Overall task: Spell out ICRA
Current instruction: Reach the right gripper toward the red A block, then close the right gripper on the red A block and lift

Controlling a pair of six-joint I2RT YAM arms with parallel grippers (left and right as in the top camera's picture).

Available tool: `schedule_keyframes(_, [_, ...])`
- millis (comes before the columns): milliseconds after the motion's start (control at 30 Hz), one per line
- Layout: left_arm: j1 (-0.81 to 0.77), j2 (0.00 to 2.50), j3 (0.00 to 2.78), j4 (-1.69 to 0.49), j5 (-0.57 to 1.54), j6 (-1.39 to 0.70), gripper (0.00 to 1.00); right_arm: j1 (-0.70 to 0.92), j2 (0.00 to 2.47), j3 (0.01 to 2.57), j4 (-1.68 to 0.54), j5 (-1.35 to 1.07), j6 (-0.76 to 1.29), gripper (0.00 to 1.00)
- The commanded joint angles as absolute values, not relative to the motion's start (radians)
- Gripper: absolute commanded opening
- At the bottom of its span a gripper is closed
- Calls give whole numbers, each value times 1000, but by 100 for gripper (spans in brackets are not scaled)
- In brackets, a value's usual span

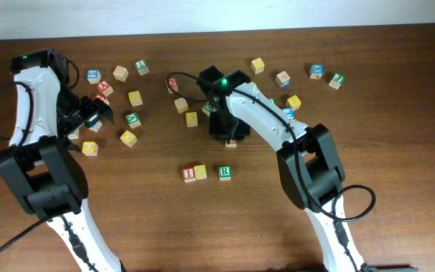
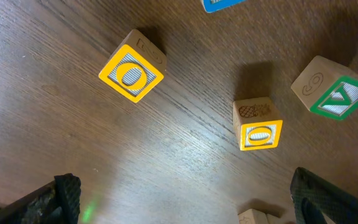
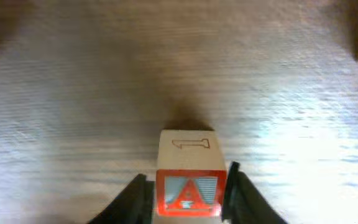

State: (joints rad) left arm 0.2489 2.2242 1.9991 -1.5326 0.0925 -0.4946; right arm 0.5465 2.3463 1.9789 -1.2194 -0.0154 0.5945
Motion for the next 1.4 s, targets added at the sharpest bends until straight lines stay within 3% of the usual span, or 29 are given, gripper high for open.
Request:
schedule_keyframes(0, [253, 2216, 1997, -1533, 81, -507, 99, 527, 2329, 1996, -1271, -6, 524, 37])
schedule_keyframes(100, [253, 2216, 1997, -1533, 81, -507, 99, 527, 2330, 1995, -1269, 17, 543, 66])
schedule_keyframes(267, [253, 2216, 1997, -1533, 81, -507, 99, 529, 2331, 1881, -1186, 12, 554, 68])
schedule_keyframes(367, [253, 2216, 1997, -1533, 81, -507, 99, 532, 2331, 1855, -1137, 13, 554, 59])
schedule_keyframes(533, [253, 2216, 1997, -1533, 81, -507, 99, 532, 2331, 1862, -1117, 38, 554, 32])
schedule_keyframes(933, [253, 2216, 1997, -1533, 81, -507, 99, 530, 2318, 1965, -1324, 33, 486, 29])
schedule_keyframes(1067, [253, 2216, 1997, -1533, 81, -507, 99, 517, 2318, 1962, -1324, 35, 499, 34])
schedule_keyframes(1133, [253, 2216, 1997, -1533, 81, -508, 99, 515, 2320, 1948, -1316, 35, 500, 47])
schedule_keyframes(1233, [253, 2216, 1997, -1533, 81, -507, 99, 516, 2320, 1890, -1274, -4, 535, 48])
schedule_keyframes(1267, [253, 2216, 1997, -1533, 81, -507, 99, 516, 2320, 1887, -1258, -35, 536, 47])
schedule_keyframes(1367, [253, 2216, 1997, -1533, 81, -507, 99, 516, 2320, 1887, -1249, -41, 535, 31])
